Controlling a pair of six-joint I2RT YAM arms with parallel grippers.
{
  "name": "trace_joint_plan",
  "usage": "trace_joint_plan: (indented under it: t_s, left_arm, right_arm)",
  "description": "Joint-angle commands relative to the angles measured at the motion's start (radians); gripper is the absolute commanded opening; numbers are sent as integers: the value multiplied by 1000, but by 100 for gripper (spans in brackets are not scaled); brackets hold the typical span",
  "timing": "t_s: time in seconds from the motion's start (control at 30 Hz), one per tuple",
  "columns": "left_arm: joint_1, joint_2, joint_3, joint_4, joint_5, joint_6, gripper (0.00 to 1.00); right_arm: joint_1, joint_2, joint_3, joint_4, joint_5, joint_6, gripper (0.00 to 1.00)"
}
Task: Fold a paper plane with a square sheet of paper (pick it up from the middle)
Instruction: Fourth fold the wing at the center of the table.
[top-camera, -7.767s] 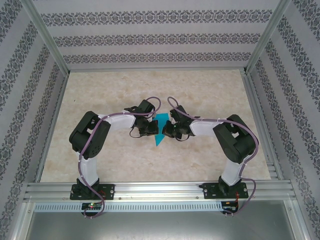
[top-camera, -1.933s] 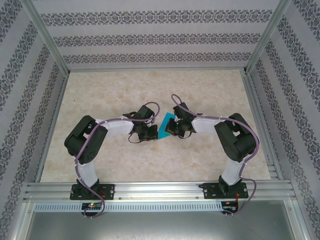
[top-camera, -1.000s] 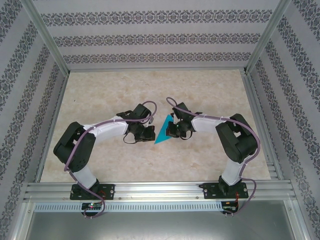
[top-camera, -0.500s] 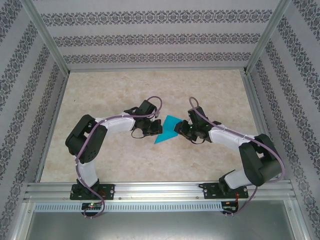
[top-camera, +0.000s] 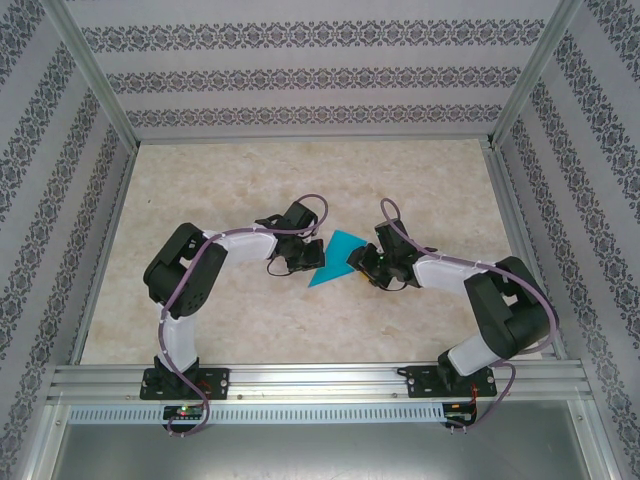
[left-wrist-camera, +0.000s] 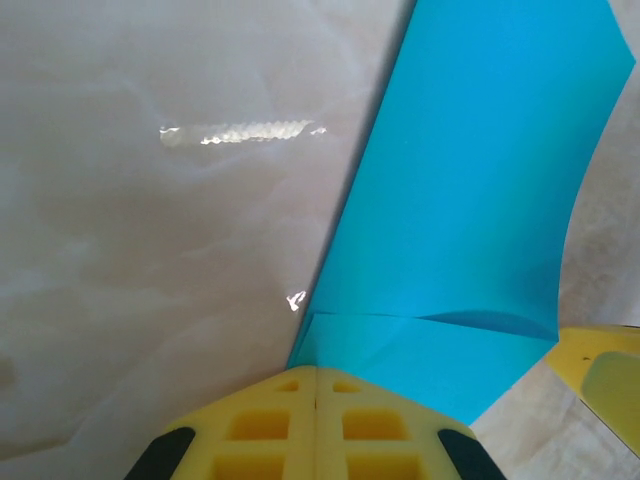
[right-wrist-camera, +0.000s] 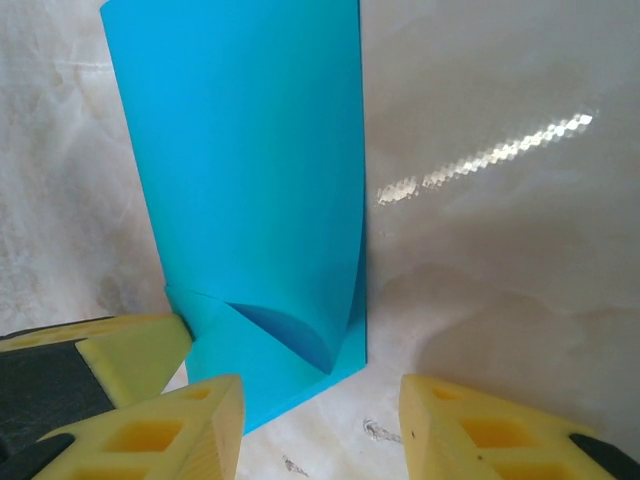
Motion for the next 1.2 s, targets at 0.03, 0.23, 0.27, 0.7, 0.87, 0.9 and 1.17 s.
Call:
trace_joint_plan:
  t_s: [0.03, 0.23, 0.27, 0.7, 0.87, 0.9, 1.17]
  left_arm:
    - [-9, 18, 8, 10, -45, 2, 0]
    - [-8, 18, 4, 7, -42, 2, 0]
    - [-8, 18, 4, 6, -41, 3, 0]
    - [-7, -3, 4, 1, -30, 0, 2]
    - [-7, -26, 13, -10, -15, 14, 7]
    - [-7, -35, 18, -18, -17, 19, 8]
    - [-8, -172, 1, -73, -91, 115, 35]
  right_arm:
    - [15, 23, 24, 71, -29, 25, 44]
    - [17, 53, 31, 115, -53, 40, 39]
    - [17, 56, 32, 124, -59, 43, 39]
    - [15, 89, 27, 200, -70, 103, 31]
    - [13, 119, 28, 228, -86, 139, 23]
    - [14, 124, 28, 233, -90, 146, 19]
    - [14, 65, 55, 83, -59, 145, 0]
